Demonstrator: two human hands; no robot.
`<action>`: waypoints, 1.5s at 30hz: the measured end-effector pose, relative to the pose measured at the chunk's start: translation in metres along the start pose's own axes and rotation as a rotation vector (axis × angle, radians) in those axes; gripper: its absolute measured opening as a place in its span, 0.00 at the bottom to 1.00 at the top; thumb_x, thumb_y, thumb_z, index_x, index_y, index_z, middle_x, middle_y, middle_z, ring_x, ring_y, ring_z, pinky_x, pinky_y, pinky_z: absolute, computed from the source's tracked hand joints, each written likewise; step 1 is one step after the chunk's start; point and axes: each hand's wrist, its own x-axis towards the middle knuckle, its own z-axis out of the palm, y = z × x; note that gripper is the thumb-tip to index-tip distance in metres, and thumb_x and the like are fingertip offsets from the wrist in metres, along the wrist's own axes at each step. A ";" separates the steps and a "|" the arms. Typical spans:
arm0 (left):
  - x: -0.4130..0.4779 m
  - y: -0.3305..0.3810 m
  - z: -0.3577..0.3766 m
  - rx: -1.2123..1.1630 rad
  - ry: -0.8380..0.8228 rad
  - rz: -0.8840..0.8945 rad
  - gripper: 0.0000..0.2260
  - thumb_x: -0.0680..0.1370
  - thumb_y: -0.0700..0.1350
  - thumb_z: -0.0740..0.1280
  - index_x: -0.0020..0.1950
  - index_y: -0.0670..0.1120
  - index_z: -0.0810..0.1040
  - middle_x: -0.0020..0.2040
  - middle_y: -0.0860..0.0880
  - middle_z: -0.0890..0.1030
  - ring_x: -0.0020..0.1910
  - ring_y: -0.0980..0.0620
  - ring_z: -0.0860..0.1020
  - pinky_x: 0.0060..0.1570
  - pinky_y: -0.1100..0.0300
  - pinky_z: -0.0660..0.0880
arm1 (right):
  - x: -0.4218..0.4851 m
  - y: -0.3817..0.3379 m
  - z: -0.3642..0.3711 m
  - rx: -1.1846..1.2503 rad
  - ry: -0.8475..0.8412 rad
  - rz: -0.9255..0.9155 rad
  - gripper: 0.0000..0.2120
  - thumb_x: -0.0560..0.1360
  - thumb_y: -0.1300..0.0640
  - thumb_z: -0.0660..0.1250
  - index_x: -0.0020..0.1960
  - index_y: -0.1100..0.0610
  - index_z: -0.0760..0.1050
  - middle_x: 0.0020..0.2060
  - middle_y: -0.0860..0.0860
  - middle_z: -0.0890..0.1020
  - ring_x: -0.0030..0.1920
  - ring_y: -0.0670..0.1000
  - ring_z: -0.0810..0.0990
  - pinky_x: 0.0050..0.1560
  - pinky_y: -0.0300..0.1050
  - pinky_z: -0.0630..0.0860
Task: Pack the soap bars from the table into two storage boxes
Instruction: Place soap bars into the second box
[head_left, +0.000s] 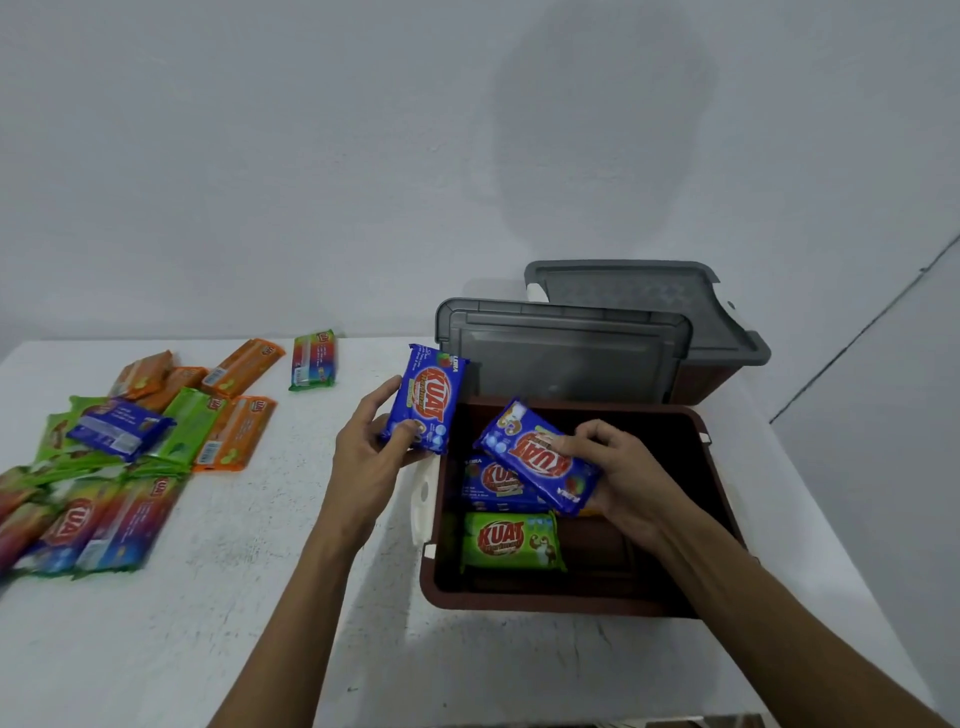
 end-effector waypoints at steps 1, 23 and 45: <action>0.000 0.000 0.000 0.002 0.000 -0.001 0.18 0.78 0.42 0.66 0.65 0.58 0.69 0.53 0.58 0.77 0.49 0.57 0.81 0.38 0.63 0.81 | -0.001 0.001 0.000 0.005 -0.001 0.002 0.10 0.72 0.64 0.71 0.39 0.56 0.70 0.46 0.57 0.82 0.44 0.55 0.84 0.32 0.46 0.80; 0.003 -0.005 0.001 0.018 -0.013 -0.036 0.19 0.78 0.44 0.66 0.66 0.58 0.69 0.58 0.53 0.77 0.52 0.53 0.80 0.36 0.65 0.80 | 0.020 0.021 0.003 -0.340 0.088 -0.230 0.10 0.76 0.63 0.68 0.49 0.52 0.68 0.52 0.54 0.79 0.49 0.54 0.83 0.35 0.43 0.81; 0.004 0.000 -0.002 0.074 -0.074 -0.022 0.21 0.75 0.48 0.66 0.68 0.57 0.68 0.55 0.58 0.77 0.53 0.55 0.80 0.38 0.64 0.80 | 0.027 0.026 0.005 -1.072 0.135 -0.337 0.10 0.80 0.54 0.64 0.59 0.57 0.75 0.57 0.55 0.79 0.50 0.46 0.75 0.36 0.35 0.78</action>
